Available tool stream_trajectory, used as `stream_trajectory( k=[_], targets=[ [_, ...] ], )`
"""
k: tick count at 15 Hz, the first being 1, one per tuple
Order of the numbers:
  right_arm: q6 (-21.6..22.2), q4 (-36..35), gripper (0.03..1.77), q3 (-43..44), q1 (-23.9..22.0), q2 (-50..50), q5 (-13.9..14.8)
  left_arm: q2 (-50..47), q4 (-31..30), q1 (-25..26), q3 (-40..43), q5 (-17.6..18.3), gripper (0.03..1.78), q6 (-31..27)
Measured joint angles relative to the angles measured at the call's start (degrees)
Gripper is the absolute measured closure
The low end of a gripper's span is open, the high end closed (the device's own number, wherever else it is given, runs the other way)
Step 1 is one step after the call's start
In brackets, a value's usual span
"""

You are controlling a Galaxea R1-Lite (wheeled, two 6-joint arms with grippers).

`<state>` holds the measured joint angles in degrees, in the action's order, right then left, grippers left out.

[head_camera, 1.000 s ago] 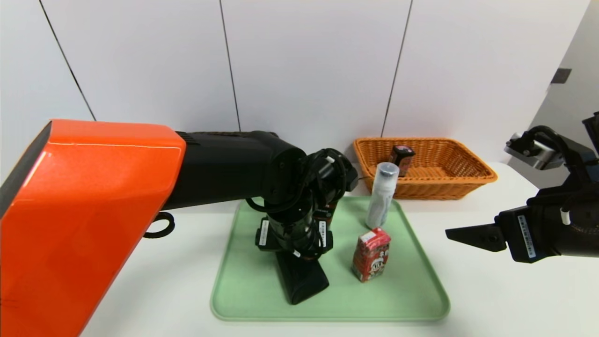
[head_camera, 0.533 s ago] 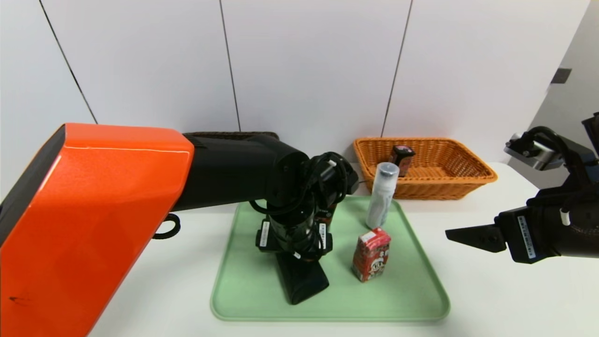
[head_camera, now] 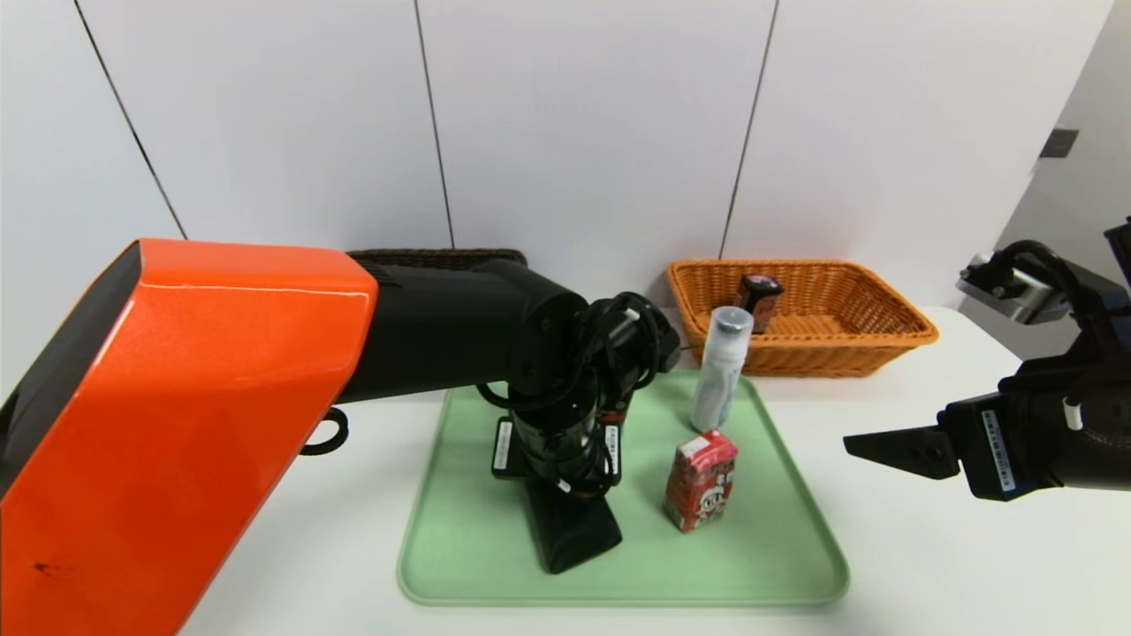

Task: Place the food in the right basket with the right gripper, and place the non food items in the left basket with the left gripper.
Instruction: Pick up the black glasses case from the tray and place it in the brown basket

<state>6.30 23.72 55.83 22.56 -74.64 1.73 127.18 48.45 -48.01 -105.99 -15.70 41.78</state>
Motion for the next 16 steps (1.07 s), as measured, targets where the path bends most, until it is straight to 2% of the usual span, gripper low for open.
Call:
stream_trajectory(
  k=[3, 6, 12, 16],
  targets=[
    [0.41, -0.02, 0.11, -0.1, 0.0, 0.17, 0.02, 0.02, 0.12, 0.0, 0.0, -1.33, 0.83, -0.09],
    [0.41, -0.02, 0.11, -0.07, 0.0, 0.22, 0.02, -0.21, 0.54, -0.06, 0.09, -1.71, 1.06, 0.01],
    [0.37, -0.02, 0.11, -0.44, 0.0, 0.85, 0.02, -1.35, 1.85, 0.24, 0.2, -1.72, 1.15, 0.26],
    [0.34, -0.02, 0.11, -0.55, 0.0, 1.5, 0.17, -3.69, 4.01, 1.68, 0.39, -1.94, 1.29, 0.59]
  ],
)
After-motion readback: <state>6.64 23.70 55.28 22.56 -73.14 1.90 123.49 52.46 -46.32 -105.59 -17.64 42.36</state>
